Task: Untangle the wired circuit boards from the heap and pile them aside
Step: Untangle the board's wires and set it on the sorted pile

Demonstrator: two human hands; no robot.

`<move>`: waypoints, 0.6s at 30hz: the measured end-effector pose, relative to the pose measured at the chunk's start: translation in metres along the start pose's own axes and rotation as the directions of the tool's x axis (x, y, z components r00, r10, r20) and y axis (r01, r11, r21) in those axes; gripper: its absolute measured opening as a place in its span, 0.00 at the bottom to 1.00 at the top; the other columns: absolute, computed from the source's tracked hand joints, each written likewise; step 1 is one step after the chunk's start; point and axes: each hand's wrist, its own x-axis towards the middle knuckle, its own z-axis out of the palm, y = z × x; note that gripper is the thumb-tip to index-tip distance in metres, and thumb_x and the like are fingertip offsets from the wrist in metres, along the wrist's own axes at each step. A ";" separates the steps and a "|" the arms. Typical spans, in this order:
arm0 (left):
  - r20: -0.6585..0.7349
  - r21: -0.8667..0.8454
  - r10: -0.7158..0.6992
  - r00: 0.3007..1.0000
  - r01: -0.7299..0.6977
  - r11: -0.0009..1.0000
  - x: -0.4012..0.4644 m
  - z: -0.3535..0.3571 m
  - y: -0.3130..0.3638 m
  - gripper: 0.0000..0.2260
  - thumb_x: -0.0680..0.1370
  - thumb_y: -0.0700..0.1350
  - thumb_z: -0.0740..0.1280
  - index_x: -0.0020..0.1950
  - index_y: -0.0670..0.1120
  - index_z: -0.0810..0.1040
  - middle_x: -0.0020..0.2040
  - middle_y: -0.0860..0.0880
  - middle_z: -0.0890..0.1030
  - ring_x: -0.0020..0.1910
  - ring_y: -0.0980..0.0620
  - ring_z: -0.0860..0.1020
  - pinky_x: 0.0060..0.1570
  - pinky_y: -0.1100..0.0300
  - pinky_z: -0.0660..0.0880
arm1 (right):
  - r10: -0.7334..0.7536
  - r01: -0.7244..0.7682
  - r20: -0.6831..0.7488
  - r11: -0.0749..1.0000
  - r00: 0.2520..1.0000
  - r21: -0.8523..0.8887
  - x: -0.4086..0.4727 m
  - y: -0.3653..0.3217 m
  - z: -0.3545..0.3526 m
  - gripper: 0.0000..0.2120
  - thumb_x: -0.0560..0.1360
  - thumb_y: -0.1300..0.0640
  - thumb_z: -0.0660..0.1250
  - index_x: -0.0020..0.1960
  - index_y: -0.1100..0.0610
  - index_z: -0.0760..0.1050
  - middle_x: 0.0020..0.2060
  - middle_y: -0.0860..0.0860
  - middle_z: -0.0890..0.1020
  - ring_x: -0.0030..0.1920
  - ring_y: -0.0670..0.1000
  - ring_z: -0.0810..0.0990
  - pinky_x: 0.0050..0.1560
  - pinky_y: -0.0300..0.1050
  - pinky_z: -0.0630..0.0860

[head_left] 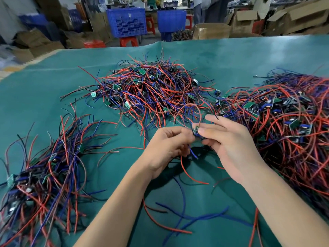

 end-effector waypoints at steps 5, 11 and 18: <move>-0.018 -0.025 -0.048 0.999 0.048 0.999 0.001 0.001 0.001 0.08 0.80 0.41 0.66 0.41 0.43 0.77 0.32 0.49 0.75 0.28 0.55 0.72 0.31 0.66 0.72 | 0.033 -0.037 0.039 0.991 0.999 0.125 0.001 0.001 -0.001 0.26 0.73 0.73 0.68 0.70 0.62 0.70 0.49 0.55 0.88 0.43 0.46 0.85 0.39 0.37 0.76; -0.004 -0.050 -0.068 0.998 0.068 0.996 0.000 0.001 0.001 0.09 0.80 0.44 0.66 0.42 0.43 0.79 0.35 0.47 0.80 0.33 0.52 0.80 0.38 0.64 0.78 | -0.004 -0.001 0.065 0.998 0.998 0.071 0.001 0.002 -0.004 0.15 0.74 0.73 0.68 0.57 0.62 0.81 0.47 0.55 0.88 0.46 0.47 0.85 0.42 0.37 0.79; -0.010 -0.114 -0.100 0.995 0.098 0.989 0.000 0.001 0.001 0.06 0.82 0.40 0.62 0.52 0.41 0.79 0.38 0.44 0.82 0.33 0.51 0.81 0.35 0.63 0.78 | 0.066 -0.092 0.103 0.958 0.992 0.270 0.002 -0.002 -0.003 0.12 0.67 0.65 0.70 0.50 0.60 0.82 0.42 0.53 0.87 0.39 0.46 0.84 0.37 0.35 0.79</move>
